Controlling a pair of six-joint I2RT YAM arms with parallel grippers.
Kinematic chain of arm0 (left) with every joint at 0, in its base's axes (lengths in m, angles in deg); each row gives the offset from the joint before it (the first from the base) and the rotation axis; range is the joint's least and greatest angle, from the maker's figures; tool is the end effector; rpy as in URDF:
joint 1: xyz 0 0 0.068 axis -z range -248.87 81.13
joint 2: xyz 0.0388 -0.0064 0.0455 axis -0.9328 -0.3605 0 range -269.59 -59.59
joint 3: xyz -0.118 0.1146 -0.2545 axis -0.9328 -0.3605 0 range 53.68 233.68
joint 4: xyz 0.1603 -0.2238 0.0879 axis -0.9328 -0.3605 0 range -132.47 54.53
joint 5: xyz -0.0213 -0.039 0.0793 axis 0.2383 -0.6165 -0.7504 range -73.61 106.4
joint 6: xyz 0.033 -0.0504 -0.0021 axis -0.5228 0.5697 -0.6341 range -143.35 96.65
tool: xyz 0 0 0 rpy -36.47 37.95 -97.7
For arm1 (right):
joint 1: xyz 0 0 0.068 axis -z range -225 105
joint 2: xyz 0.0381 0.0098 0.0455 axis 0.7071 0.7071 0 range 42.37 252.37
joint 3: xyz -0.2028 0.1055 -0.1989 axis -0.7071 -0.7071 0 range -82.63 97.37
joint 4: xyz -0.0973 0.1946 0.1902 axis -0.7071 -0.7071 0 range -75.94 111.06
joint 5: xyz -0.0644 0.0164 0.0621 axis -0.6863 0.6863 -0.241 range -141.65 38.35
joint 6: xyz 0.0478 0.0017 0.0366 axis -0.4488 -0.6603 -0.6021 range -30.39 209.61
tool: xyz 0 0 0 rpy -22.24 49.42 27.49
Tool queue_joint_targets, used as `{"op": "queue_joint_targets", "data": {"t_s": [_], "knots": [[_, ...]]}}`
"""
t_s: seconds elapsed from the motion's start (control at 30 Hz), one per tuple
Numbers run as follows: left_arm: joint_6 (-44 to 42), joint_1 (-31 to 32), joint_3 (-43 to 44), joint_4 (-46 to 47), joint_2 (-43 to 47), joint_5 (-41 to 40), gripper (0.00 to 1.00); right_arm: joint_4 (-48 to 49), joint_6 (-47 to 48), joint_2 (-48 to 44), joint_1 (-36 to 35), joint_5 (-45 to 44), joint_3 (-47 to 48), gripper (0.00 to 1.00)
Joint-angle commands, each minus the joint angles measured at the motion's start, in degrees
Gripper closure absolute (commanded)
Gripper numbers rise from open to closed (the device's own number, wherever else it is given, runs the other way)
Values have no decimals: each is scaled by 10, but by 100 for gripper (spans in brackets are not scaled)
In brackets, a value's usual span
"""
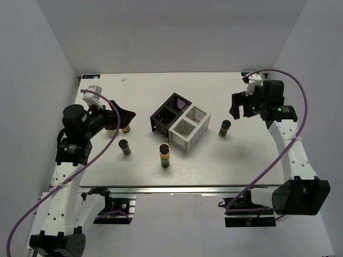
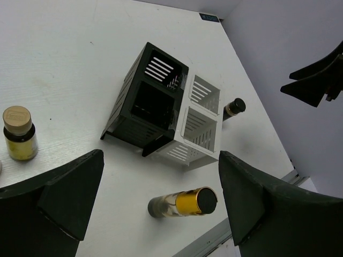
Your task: Organize the condiment bottles
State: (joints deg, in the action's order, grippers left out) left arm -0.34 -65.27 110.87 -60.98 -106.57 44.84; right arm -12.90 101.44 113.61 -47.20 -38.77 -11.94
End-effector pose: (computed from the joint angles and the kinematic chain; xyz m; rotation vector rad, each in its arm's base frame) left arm 0.1853 -0.0329 0.4071 0.0406 1.8755 -0.7777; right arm 0.2961 0.0213 0.3837 -0.3904 2.1239 0.1471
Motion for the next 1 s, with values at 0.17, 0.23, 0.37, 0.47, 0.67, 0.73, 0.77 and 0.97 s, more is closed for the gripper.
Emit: {"op": "queue_joint_targets", "data": {"t_s": [0.17,0.23,0.37,0.47,0.67,0.73,0.77,0.97], "knots": [[10,-2,11,-10,-3,41,25,-47,171,-8,2,169,16,11],[14,-3,6,-10,-6,46,33,-51,169,-7,0,173,14,11],[15,-3,11,-19,-9,39,50,-37,154,-5,0,168,6,11],[13,-3,11,-32,-4,35,32,-25,111,5,-3,127,9,21],[11,-2,2,-53,1,33,17,-24,78,22,-9,73,-20,43],[9,-2,1,-59,0,32,15,-19,78,37,-11,64,-35,30],[8,-3,-1,-59,1,32,15,-12,78,42,-11,54,-51,27],[9,-2,-3,-72,5,26,13,28,85,93,-14,30,-65,11]]}}
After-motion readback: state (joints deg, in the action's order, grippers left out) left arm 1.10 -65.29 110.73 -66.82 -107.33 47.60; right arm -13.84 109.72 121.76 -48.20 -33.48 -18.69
